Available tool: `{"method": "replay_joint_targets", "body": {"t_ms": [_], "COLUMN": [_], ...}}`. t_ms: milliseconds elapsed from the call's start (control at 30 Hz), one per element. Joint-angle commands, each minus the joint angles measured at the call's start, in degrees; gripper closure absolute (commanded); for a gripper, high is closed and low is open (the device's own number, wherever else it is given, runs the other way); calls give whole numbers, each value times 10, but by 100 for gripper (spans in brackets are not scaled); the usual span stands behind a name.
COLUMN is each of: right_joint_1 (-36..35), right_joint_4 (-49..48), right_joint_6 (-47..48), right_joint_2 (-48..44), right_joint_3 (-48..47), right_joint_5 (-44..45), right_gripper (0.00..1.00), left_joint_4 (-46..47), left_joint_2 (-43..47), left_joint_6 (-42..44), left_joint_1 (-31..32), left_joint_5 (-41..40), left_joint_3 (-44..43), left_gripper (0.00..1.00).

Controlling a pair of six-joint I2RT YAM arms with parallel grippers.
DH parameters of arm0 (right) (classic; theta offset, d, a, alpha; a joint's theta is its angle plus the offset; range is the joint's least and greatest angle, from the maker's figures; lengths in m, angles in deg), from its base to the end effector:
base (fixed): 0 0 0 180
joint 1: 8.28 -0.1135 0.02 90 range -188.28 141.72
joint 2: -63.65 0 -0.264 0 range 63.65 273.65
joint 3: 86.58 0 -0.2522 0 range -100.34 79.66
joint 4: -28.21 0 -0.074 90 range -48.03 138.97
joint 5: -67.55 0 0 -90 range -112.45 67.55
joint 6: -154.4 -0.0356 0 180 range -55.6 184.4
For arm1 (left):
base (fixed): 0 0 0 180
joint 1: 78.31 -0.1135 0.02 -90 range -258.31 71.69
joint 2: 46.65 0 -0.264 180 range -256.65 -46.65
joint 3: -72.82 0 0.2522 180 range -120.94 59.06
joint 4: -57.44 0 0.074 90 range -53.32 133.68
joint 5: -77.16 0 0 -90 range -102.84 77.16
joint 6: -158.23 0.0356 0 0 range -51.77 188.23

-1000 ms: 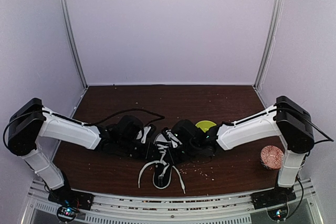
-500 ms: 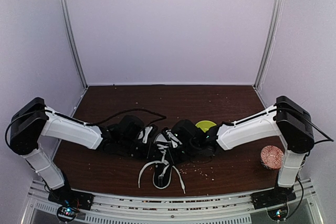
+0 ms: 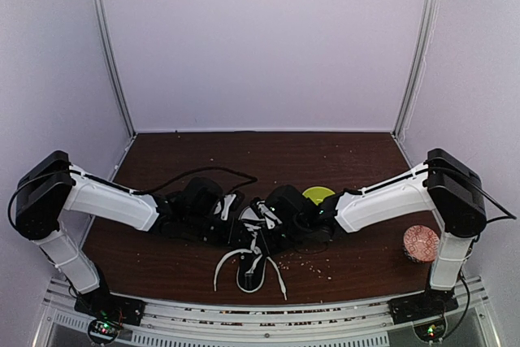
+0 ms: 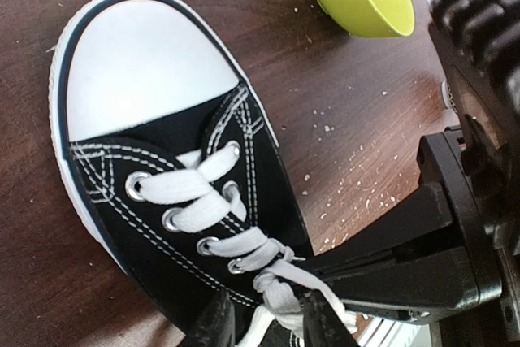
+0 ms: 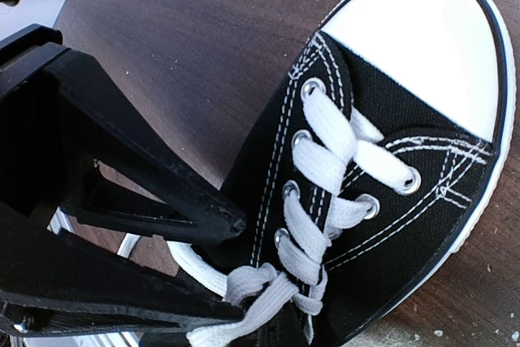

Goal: Tie the shoes

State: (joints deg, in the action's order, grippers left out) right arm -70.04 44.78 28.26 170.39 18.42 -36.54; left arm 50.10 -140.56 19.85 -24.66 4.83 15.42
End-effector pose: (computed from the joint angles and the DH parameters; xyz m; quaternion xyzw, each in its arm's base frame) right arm 0.1734 0.3413 0.1526 -0.2482 0.8947 0.3416 0.1455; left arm 0.1801 -0.2630 0.1521 0.1019 0.9053 -0.3899 0.1338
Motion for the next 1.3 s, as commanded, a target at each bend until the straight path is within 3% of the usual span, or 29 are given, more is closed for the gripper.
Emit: {"method": "replay_joint_targets", "body": {"t_ms": [0,233,667,933,1267], "right_joint_1": [1,0,0,0,3], "right_joint_4": [5,6,6,32,66], "right_joint_6": [8,9,13,21,22], "right_joint_2": [6,5,0,-30,-92], "right_joint_3": [7,8,11,15,37], "right_joint_5": [11,11,11,46,81], "right_gripper": [100,100,100,100,81], "left_joint_4": [45,58,105,85,79], "left_joint_2": [-9,-25,-44,-22,-9], "left_joint_6": [-4,-6,-8,-24,-33], "left_joint_1": [-1,-2,-2,-3,-3], "left_joint_5": [18,25,60,21,6], "left_joint_3": [-9,-16,-17,5,16], "left_gripper": [67,71,100,100,100]}}
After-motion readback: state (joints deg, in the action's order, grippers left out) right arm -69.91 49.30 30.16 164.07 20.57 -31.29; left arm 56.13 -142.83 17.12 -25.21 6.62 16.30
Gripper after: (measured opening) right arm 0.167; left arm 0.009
